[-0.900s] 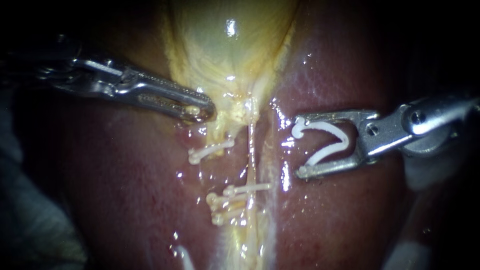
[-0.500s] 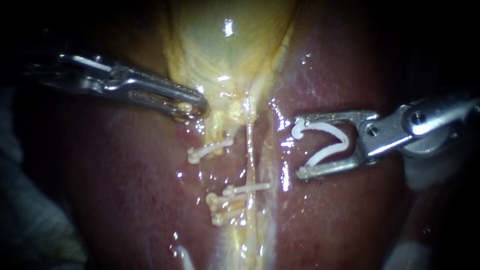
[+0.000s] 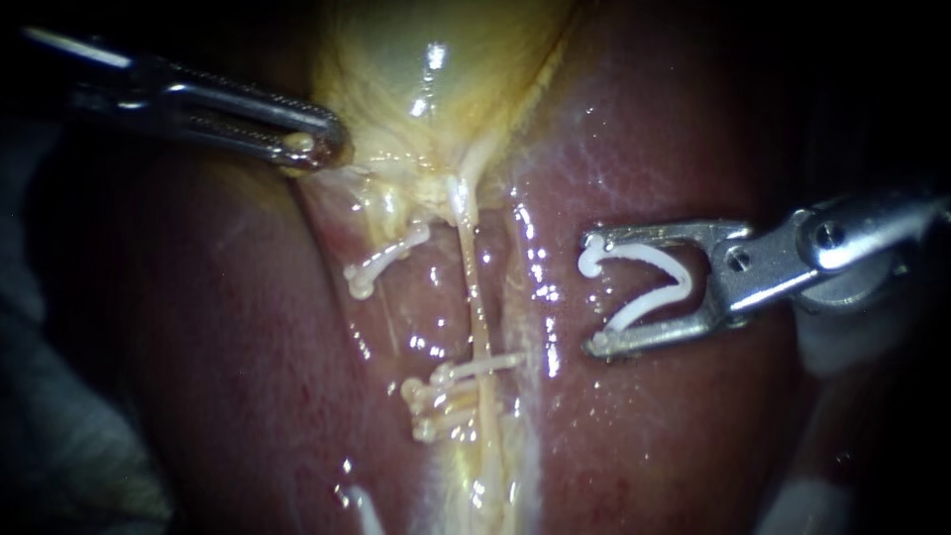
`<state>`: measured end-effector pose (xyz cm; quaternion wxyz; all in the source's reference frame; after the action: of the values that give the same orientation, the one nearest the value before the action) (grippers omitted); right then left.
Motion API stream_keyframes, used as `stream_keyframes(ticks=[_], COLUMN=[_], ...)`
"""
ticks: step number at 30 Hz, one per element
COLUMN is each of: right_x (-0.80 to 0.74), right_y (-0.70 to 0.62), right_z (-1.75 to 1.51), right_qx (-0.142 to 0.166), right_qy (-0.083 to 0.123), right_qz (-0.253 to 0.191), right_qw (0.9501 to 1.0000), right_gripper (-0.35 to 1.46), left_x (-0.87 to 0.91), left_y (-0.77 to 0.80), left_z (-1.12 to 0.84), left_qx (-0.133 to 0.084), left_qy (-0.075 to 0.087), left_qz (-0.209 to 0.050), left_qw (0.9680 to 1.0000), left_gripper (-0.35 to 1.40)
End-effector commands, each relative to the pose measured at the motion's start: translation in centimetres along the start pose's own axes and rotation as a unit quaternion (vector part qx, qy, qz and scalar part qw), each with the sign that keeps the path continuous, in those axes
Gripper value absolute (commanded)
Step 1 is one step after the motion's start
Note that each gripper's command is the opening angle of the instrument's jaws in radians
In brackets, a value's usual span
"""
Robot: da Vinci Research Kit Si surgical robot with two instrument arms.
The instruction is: Clipping second clip right tube
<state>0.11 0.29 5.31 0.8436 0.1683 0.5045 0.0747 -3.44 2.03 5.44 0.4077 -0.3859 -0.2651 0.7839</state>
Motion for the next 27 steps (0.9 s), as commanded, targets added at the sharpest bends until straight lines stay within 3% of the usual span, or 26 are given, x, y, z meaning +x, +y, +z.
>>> stream_keyframes(ticks=[1,8,13,18,27], right_x=[0.01,0.05,0.09,0.08,-0.07], right_y=[0.00,-0.03,-0.04,-0.04,-0.03], right_z=[0.00,0.04,0.11,0.21,0.45], right_qx=[0.001,0.005,0.018,0.048,0.076], right_qy=[0.000,0.001,0.005,0.008,0.007], right_qz=[0.000,0.009,0.066,0.128,0.190], right_qw=[1.0000,0.9999,0.9977,0.9906,0.9788], right_gripper=[0.50,0.50,0.49,0.49,0.47], left_x=[0.00,-0.01,-0.02,-0.02,-0.03], left_y=[0.00,0.00,0.01,0.01,0.01], left_z=[0.00,0.01,0.03,0.03,0.03], left_qx=[-0.001,0.000,0.000,0.001,0.001], left_qy=[0.000,0.000,0.001,0.001,0.001], left_qz=[0.000,0.000,0.000,0.000,0.000], left_qw=[1.0000,1.0000,1.0000,1.0000,1.0000], left_gripper=[-0.35,-0.35,-0.35,-0.35,-0.35])
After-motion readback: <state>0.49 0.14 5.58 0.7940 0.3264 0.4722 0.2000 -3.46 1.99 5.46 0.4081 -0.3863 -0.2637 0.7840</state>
